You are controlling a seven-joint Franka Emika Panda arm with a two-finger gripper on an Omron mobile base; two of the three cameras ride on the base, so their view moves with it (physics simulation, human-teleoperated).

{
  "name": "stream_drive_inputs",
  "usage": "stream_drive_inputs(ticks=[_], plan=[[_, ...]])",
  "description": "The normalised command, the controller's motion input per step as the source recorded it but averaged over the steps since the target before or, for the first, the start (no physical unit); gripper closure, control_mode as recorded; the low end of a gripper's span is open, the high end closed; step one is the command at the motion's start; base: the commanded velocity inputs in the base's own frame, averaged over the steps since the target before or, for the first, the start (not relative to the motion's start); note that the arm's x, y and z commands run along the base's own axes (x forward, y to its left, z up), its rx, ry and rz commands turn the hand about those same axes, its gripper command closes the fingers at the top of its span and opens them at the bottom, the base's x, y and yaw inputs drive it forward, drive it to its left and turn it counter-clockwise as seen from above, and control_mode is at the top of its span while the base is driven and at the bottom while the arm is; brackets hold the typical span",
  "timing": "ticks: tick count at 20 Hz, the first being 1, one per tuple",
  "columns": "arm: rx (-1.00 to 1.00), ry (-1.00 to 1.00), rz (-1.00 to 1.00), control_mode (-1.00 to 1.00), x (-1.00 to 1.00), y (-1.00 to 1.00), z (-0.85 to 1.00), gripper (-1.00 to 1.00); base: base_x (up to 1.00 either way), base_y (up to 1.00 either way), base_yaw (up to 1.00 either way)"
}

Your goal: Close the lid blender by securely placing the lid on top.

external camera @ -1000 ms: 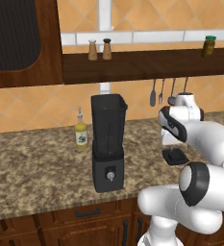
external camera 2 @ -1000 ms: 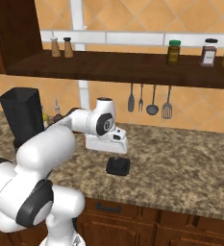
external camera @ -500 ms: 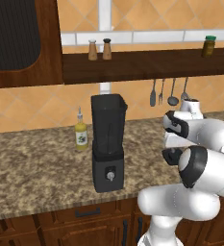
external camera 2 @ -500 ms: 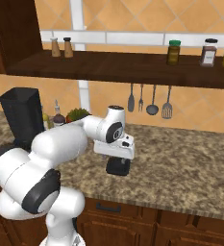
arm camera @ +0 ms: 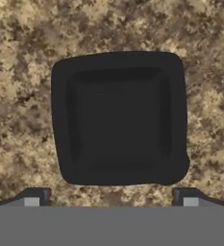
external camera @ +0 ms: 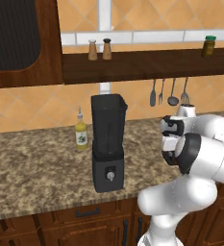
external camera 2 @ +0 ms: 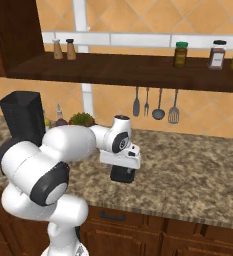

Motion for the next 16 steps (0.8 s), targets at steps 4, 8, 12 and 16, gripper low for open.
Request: stream_drive_inputs(ticks=[4, 8, 12, 16], plan=[[0.00, 0.00, 0.00, -1.00, 0.09, -0.07, -0.39, -1.00, 0.00, 0.00, 0.00], [0.00, 0.00, 0.00, -1.00, 0.09, -0.06, -0.33, -1.00, 0.00, 0.00, 0.00], [0.00, -0.04, 0.00, -1.00, 0.21, -0.05, -0.22, -1.00, 0.00, 0.00, 0.00], [0.00, -0.05, 0.01, -1.00, 0.35, -0.01, -0.07, -1.00, 0.00, 0.00, 0.00]])
